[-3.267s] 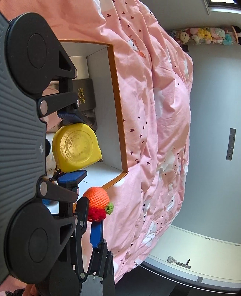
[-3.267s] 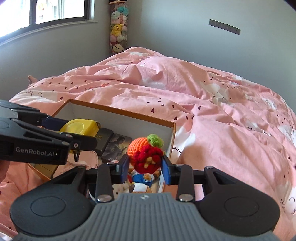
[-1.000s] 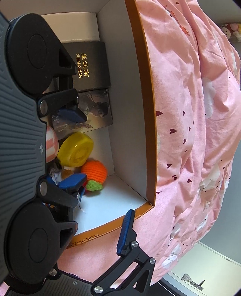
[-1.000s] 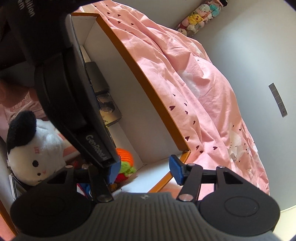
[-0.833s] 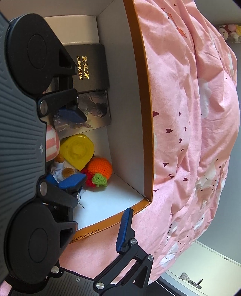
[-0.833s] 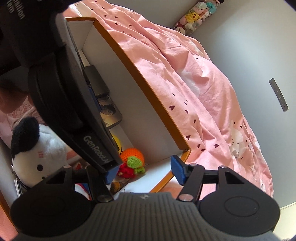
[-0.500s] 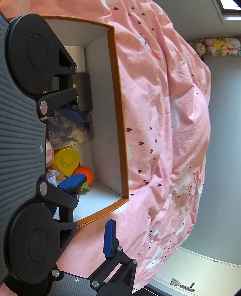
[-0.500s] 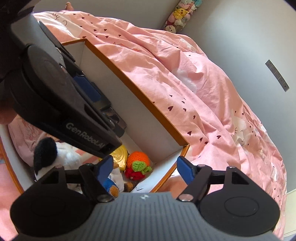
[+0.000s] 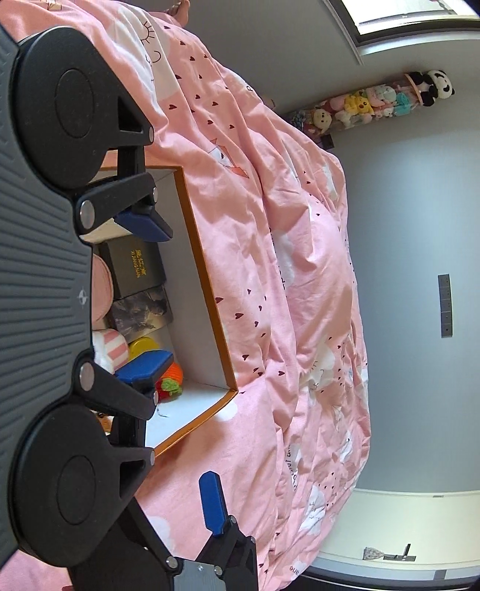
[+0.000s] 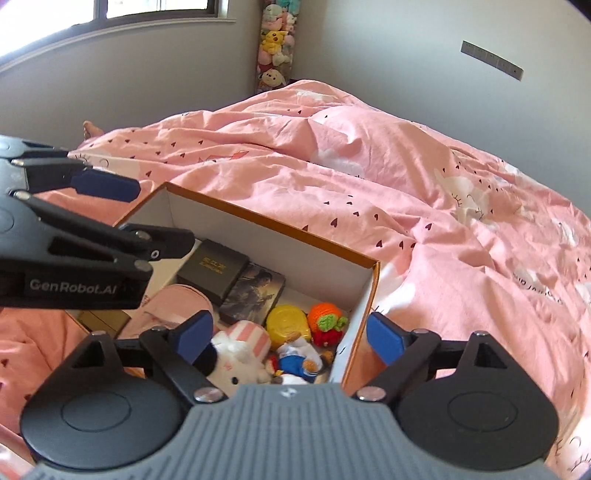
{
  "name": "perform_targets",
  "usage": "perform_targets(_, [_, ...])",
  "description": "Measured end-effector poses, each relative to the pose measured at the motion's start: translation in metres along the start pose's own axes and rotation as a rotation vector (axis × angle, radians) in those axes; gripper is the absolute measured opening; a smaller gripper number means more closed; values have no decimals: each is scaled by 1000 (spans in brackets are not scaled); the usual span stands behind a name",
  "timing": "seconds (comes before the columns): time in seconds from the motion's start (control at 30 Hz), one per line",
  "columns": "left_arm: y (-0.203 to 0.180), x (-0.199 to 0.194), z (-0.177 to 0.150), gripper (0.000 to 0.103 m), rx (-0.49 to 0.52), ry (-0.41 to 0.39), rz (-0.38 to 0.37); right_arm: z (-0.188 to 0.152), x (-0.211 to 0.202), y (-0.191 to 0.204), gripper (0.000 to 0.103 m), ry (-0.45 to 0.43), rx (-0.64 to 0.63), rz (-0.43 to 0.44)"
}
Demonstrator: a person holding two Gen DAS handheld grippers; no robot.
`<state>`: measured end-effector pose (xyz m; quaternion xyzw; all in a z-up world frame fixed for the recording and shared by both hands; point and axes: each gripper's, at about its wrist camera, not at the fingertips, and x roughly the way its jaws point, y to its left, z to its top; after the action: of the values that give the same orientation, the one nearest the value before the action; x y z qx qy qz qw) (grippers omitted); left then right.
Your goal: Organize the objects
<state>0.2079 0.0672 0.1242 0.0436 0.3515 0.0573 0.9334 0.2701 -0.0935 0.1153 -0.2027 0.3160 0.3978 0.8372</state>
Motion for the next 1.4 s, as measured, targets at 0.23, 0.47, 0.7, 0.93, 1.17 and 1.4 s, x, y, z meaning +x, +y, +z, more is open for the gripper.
perform_targets(0.23, [13,-49,-18,79,247,38,46,-16,-47,46,93,-86,24,-31])
perform_targets(0.47, [39,-90,-32,85,146,-33,96,-34,-75,75,93,-162,167,-84])
perform_targets(0.7, [40,-99,-56,90,-21,-140,91,-55,-100,88,98,-261,275,-152])
perform_targets(0.93, [25,-93,-79,91,-91,-196,120,-74,-102,95,102,-322,300,-234])
perform_targets(1.17, [23,-78,-95,91,-98,-179,152,-88,-87,88,102,-294,367,-275])
perform_targets(1.4, [28,-57,-110,91,-165,-109,126,-93,-70,85,102,-235,364,-296])
